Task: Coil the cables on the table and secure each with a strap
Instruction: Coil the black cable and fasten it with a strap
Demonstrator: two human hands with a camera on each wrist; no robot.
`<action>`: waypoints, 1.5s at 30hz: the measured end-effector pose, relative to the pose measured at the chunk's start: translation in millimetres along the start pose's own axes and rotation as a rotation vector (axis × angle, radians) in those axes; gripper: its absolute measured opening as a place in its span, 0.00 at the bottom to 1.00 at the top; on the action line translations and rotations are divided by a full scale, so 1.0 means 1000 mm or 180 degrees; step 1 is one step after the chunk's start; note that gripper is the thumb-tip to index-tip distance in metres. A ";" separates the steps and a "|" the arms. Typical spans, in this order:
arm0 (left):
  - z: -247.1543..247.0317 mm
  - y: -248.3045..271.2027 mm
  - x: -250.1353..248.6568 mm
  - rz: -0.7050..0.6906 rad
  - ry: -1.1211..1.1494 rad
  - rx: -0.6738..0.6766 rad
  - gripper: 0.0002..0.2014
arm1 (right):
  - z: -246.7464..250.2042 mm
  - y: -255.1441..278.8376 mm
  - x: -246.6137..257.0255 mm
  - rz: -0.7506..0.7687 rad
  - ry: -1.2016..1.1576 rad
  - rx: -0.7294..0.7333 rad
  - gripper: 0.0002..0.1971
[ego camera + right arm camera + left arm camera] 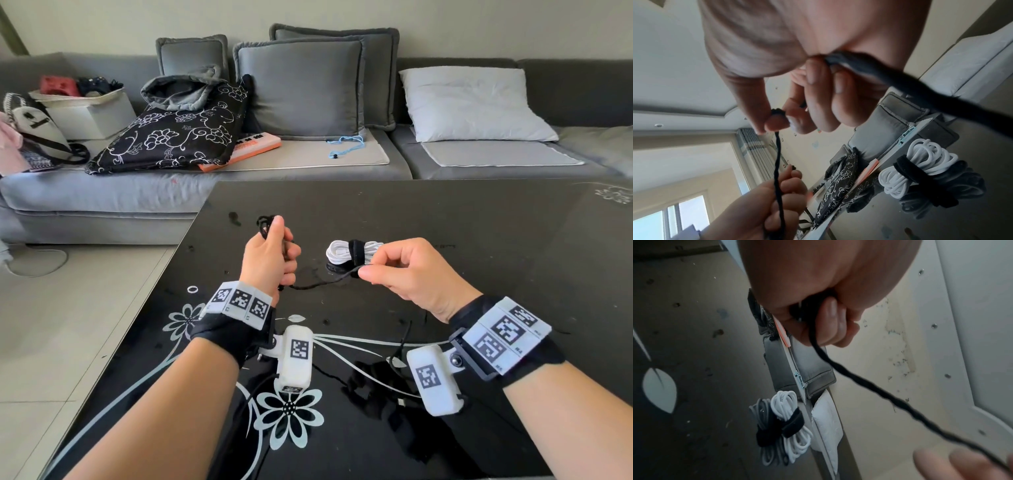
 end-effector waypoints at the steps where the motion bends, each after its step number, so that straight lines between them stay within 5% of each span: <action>1: -0.002 0.002 0.001 0.0017 -0.0180 0.0151 0.15 | 0.001 0.000 0.002 -0.0033 -0.0225 0.0049 0.11; 4: -0.013 0.008 0.005 0.0069 -0.0730 0.0652 0.15 | 0.002 0.000 0.006 -0.0126 -0.0662 0.0051 0.09; 9: -0.030 0.023 0.014 0.0301 -0.1215 0.1268 0.16 | -0.001 -0.003 0.003 0.0047 -0.0386 -0.0283 0.10; 17: -0.040 0.033 0.016 0.0652 -0.1387 0.1862 0.33 | -0.004 -0.012 -0.009 0.0095 -0.0093 -0.0676 0.10; 22: -0.045 0.040 0.017 0.0465 -0.1592 0.2205 0.23 | -0.005 -0.014 -0.016 0.0030 -0.0087 -0.0769 0.12; 34: -0.045 0.041 0.023 0.0271 -0.0983 0.2105 0.23 | -0.002 -0.015 -0.024 -0.0024 0.0149 -0.0973 0.14; 39: -0.047 0.042 0.024 0.0627 -0.0467 0.1916 0.19 | 0.000 -0.014 -0.024 -0.0076 0.0190 -0.1002 0.18; 45: -0.046 0.039 0.023 0.0558 -0.0698 0.1771 0.18 | -0.002 -0.015 -0.024 -0.0082 0.0406 -0.0979 0.17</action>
Point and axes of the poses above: each hand's wrist, its own y-axis away from the middle knuckle, its own z-axis out of the back of the hand, x = y × z, the point moved 2 cm from there along -y, towards the middle knuckle, and after that the axes turned 7 degrees about -z, right-handed, at the moved point
